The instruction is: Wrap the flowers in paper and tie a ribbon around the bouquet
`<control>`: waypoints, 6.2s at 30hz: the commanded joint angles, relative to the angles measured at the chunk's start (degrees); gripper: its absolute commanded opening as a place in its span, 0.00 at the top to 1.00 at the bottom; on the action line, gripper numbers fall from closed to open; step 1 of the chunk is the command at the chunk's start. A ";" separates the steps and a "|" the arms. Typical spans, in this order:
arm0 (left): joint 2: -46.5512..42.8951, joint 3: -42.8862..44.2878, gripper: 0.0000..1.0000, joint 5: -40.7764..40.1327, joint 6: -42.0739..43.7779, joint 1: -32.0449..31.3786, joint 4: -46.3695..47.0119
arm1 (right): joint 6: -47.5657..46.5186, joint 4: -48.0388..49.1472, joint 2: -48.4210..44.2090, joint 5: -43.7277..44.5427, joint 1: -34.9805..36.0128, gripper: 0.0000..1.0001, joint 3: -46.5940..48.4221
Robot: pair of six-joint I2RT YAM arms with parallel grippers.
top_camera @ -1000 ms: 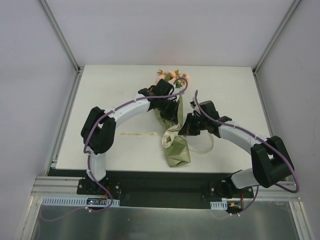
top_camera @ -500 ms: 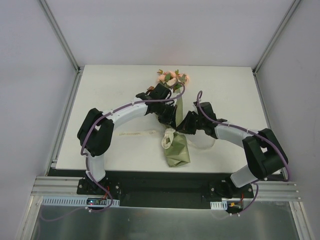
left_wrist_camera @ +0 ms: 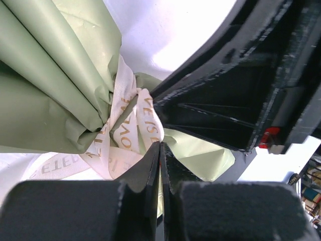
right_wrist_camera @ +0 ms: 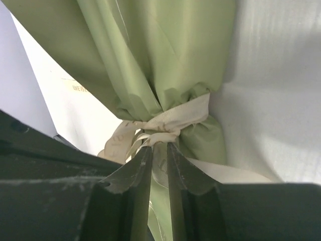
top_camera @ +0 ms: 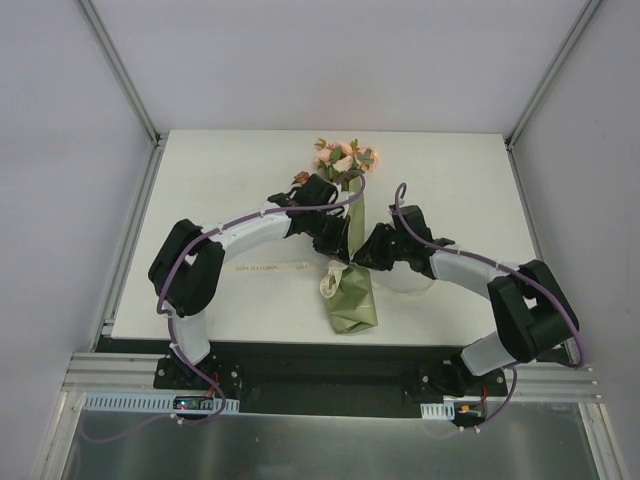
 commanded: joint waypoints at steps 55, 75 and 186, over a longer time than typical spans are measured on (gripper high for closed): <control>-12.43 -5.32 0.63 3.32 -2.46 4.69 3.03 | 12.84 -0.39 0.58 -5.51 -1.13 0.99 1.60; 4.17 8.22 0.60 1.66 9.06 4.44 -7.52 | 12.67 2.69 -0.74 -6.56 -1.40 1.00 0.28; -29.39 -32.11 0.41 -21.47 -7.89 -8.66 13.92 | -34.80 -20.34 7.00 -12.89 0.01 1.00 21.90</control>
